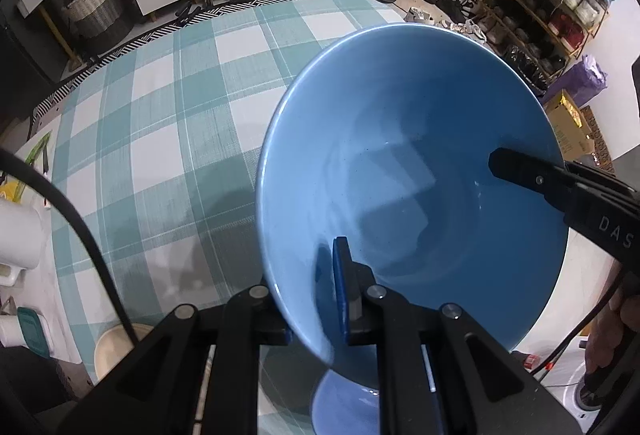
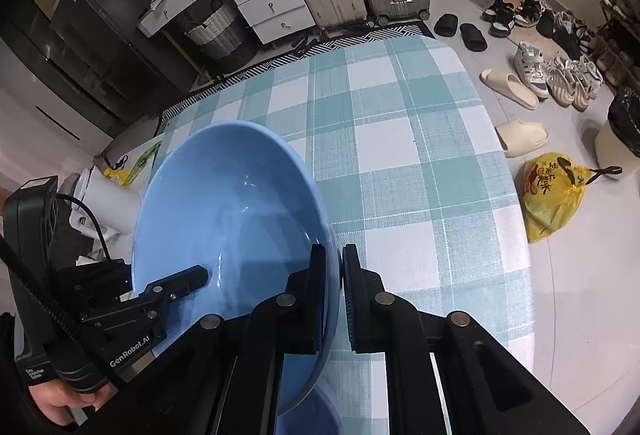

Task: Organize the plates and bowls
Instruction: 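Carry the held blue bowl with both grippers over the nested blue bowls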

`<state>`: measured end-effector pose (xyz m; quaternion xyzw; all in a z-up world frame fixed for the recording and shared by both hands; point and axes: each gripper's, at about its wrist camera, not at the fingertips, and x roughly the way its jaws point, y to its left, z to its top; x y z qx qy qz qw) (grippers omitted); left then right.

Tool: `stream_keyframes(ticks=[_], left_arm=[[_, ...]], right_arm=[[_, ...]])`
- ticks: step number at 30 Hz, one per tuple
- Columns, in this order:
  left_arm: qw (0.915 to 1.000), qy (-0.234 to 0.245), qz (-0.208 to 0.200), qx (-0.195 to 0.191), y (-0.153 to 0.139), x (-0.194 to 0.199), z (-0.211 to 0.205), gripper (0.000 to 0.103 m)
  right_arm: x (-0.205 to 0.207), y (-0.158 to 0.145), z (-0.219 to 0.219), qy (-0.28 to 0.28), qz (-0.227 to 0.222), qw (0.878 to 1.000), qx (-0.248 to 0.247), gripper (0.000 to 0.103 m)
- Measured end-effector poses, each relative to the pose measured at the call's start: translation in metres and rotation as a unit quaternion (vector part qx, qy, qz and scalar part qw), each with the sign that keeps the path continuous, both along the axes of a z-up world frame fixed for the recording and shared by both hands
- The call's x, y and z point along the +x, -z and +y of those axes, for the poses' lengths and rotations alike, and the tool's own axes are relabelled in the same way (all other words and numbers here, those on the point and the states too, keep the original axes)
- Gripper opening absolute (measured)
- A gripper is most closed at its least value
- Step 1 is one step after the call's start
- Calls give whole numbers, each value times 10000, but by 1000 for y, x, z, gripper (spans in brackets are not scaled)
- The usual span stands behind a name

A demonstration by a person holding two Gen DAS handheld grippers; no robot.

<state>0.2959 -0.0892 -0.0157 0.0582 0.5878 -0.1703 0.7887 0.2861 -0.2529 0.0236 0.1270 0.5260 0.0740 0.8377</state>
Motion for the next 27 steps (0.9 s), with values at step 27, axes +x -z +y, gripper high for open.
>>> stream_keyframes(ticks=[27], left_arm=[[9997, -123, -155, 143, -30, -96, 24, 13]], right_arm=[[-111, -15, 35, -62, -19, 10000, 52, 8]])
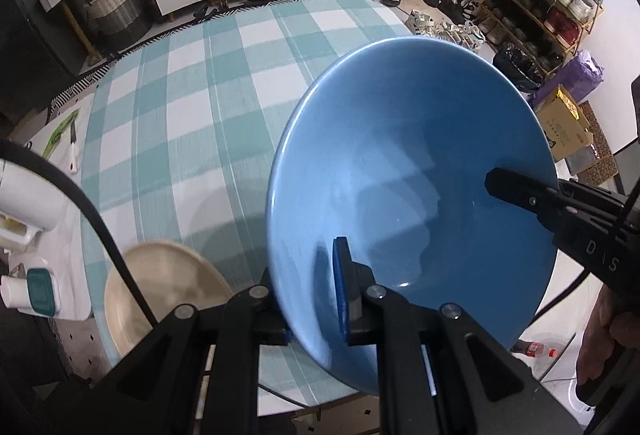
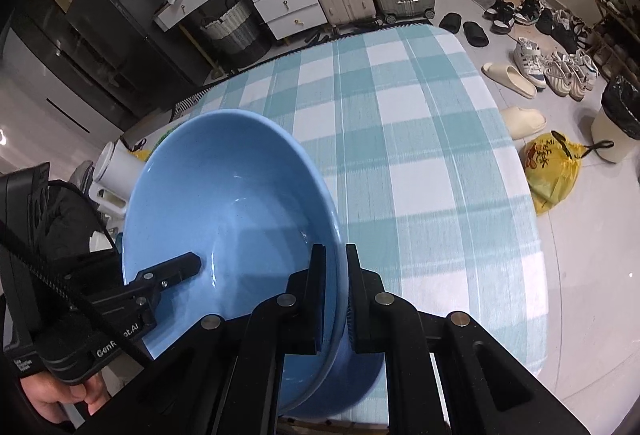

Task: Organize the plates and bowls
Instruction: 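Carry the held blue bowl with both grippers over the nested blue bowls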

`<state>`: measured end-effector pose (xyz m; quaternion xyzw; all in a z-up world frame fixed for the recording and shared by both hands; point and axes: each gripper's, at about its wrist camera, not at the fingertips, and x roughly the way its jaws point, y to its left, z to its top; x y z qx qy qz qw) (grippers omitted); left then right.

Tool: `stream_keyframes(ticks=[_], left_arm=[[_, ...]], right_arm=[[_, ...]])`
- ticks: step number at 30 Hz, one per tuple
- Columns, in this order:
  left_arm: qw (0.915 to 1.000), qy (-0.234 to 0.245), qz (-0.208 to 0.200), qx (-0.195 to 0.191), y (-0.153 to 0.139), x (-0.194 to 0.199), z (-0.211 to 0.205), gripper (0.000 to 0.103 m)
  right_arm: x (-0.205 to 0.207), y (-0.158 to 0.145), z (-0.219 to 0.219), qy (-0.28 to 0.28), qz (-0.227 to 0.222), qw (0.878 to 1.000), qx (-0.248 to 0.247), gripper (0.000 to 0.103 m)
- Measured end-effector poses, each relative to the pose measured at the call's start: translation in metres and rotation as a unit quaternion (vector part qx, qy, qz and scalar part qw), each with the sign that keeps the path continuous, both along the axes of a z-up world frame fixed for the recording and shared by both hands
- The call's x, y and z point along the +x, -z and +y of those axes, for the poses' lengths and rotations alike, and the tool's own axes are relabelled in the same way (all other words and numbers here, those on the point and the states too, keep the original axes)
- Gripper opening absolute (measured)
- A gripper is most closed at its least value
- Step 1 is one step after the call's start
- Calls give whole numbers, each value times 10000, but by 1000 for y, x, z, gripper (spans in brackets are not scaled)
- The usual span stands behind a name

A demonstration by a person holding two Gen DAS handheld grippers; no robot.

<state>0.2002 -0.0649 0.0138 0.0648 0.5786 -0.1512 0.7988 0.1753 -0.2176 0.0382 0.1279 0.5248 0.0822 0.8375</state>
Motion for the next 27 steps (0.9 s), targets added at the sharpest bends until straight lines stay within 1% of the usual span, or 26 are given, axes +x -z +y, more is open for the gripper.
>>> stream_keyframes(ticks=[3, 8, 11, 14, 19, 23, 27], left_arm=[[10000, -28, 11, -12, 8, -12, 3, 13], [9999, -161, 40, -44, 32, -28, 7, 13], [9998, -178, 4, 76, 45, -34, 4, 13], [9998, -189, -32, 55, 55, -38, 3, 13], [9989, -108, -360, 269, 59, -46, -1, 13], [9977, -52, -579, 355, 60, -51, -1, 13], [9974, -55, -596, 396, 68, -54, 1, 14]], right_arm=[[-11, 8, 4, -5, -3, 10000, -20, 8], [-27, 32, 8, 61, 153, 9998, -68, 8], [-33, 44, 8, 98, 196, 9997, -120, 8], [-37, 52, 8, 93, 192, 9995, -214, 8], [-41, 58, 10, 51, 124, 9995, -283, 8], [-44, 58, 14, -17, -11, 9989, -463, 8], [-50, 58, 21, -103, -133, 9973, -720, 8]])
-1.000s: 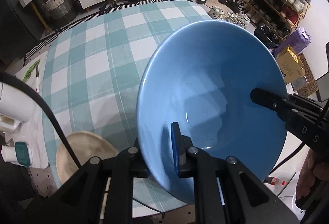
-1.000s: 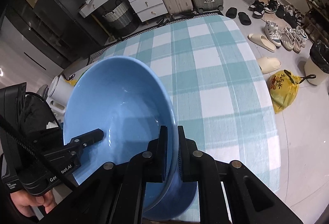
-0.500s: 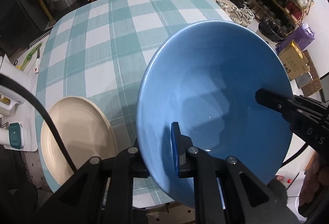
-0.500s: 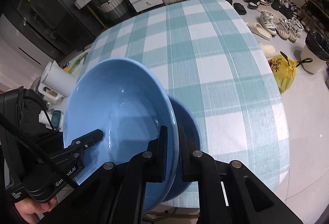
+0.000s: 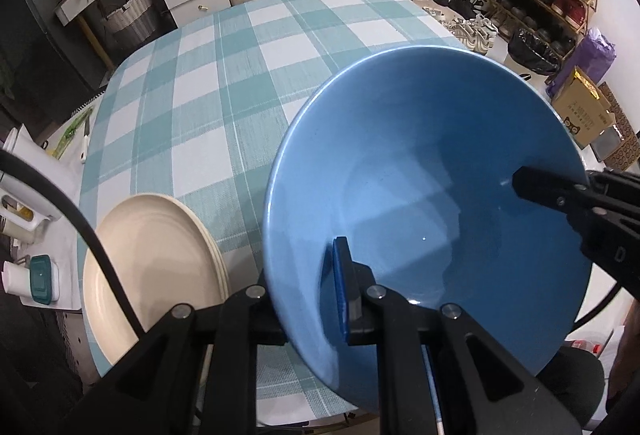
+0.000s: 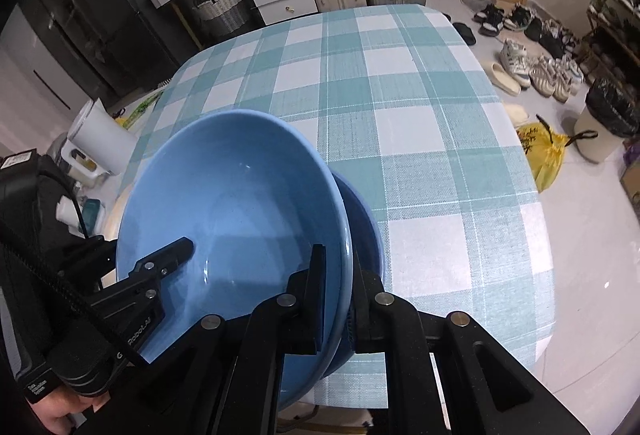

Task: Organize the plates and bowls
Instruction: 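Carry the held blue bowl with both grippers over the nested blue bowls, then lower the held blue bowl into the nested blue bowls with both grippers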

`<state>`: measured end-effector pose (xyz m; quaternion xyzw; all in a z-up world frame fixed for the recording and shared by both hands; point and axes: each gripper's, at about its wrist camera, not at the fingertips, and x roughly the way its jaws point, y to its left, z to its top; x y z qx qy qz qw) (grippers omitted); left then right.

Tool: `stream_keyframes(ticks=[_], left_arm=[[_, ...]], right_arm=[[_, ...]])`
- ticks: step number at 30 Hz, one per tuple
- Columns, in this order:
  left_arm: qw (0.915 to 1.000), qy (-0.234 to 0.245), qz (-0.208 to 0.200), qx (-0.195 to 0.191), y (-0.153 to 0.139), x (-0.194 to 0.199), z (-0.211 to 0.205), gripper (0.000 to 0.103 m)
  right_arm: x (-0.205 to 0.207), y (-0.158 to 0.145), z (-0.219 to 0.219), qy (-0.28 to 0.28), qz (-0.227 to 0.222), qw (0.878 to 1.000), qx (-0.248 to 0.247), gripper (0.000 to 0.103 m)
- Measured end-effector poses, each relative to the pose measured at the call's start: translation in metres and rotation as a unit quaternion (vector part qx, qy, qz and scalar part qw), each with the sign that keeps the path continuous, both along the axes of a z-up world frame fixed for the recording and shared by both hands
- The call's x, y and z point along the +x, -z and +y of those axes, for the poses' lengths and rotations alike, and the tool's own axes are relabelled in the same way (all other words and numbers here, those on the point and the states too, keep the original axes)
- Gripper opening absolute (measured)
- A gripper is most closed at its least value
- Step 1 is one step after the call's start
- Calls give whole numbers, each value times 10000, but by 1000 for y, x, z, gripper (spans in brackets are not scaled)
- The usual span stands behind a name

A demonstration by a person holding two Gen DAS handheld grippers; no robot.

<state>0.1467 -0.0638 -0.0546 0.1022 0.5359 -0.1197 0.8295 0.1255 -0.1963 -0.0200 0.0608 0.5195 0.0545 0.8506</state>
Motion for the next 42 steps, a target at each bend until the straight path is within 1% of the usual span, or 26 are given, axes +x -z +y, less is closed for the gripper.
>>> stream_keyframes(ticks=[2, 7, 10, 14, 18, 20, 22, 26, 29, 32, 35, 38, 42], left_arm=[[10000, -35, 22, -72, 6, -2, 3, 16], [9996, -165, -92, -214, 11, -5, 7, 16], [9987, -245, -166, -426, 13, -7, 12, 16], [9974, -326, -206, -606, 20, -8, 16, 16], [9974, -273, -238, -618, 28, -7, 16, 18], [9974, -266, -251, -621, 30, -6, 16, 19], [9976, -264, -254, -582, 31, -5, 14, 20], [9987, -124, -290, -400, 36, -5, 9, 26], [9987, -111, -298, -401, 38, -6, 9, 27], [9986, -91, -306, -422, 37, -7, 9, 27], [9985, -60, -255, -484, 38, -8, 7, 27], [9982, -91, -208, -548, 39, -9, 6, 30], [9980, -106, -207, -587, 38, -10, 5, 30]], right_arm=[[-4, 0, 5, -52, -129, 9997, -182, 8], [-10, 4, 10, -76, -320, 9990, -317, 8], [-16, 3, 15, -123, -541, 9973, -490, 8], [-22, 6, 25, -210, -847, 9928, -815, 8], [-28, 12, 30, -257, -1072, 9884, -1040, 9], [-30, 15, 32, -284, -1286, 9844, -1165, 9], [-32, 16, 34, -268, -1460, 9810, -1249, 10], [-36, 15, 39, -319, -1786, 9730, -1425, 10], [-39, 18, 43, -442, -1916, 9672, -1609, 10], [-43, 19, 42, -474, -2000, 9641, -1682, 11], [-47, 18, 42, -469, -2111, 9567, -1949, 11], [-48, 20, 41, -441, -2096, 9546, -2073, 11], [-50, 19, 39, -414, -2096, 9550, -2055, 11]])
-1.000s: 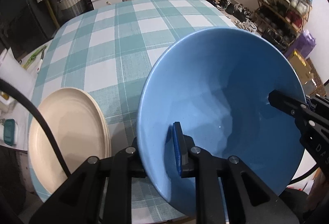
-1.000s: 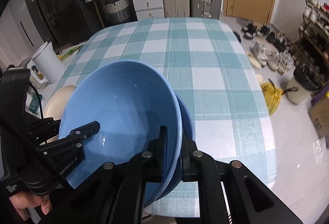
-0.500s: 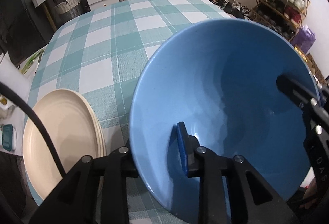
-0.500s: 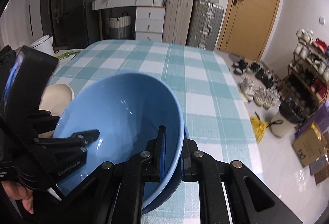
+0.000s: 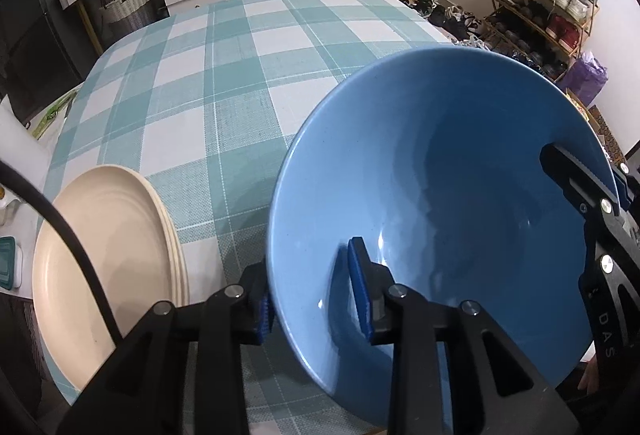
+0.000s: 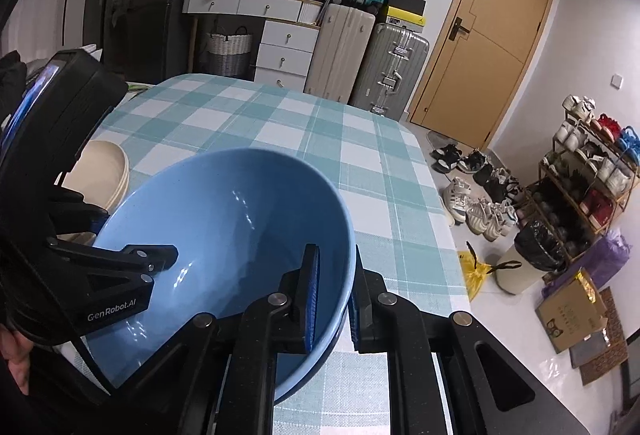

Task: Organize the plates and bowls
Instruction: 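Lower the held blue bowl into the nested blue bowls with both grippers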

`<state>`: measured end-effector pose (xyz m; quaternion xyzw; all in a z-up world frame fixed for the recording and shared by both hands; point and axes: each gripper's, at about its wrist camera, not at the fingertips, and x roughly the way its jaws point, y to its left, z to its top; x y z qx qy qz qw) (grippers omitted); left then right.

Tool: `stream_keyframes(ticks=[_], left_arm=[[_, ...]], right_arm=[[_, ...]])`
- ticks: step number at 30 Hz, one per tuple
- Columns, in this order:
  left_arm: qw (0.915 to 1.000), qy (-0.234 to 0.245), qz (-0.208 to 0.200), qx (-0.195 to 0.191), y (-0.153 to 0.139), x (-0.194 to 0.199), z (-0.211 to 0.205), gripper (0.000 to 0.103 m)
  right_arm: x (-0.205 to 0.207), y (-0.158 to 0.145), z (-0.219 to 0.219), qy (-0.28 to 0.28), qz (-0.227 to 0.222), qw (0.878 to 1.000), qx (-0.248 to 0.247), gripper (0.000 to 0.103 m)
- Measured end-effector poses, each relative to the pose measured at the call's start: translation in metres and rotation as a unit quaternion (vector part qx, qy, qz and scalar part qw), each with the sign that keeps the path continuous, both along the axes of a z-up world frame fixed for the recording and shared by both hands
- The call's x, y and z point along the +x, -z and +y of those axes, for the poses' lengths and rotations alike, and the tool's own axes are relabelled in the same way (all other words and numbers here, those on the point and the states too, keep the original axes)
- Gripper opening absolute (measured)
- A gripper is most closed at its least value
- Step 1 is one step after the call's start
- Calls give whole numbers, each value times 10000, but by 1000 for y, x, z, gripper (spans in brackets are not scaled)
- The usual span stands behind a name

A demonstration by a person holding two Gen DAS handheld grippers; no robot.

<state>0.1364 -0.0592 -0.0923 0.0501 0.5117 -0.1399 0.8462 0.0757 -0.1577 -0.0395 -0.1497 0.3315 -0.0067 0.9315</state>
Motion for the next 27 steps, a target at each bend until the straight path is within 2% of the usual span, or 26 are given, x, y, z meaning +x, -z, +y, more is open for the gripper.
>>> stream_keyframes(ticks=[15, 21, 27], left_arm=[[9997, 101, 237, -37, 9, 0, -8, 32], [9996, 62, 277, -37, 10, 0, -6, 34], [9994, -29, 304, -151, 9, 2, 0, 35]], right_arm=[[-7, -7, -9, 47, -249, 9997, -47, 13], [-4, -9, -26, 184, -175, 9992, 305, 13], [11, 3, -52, 294, 402, 9898, 1337, 13]])
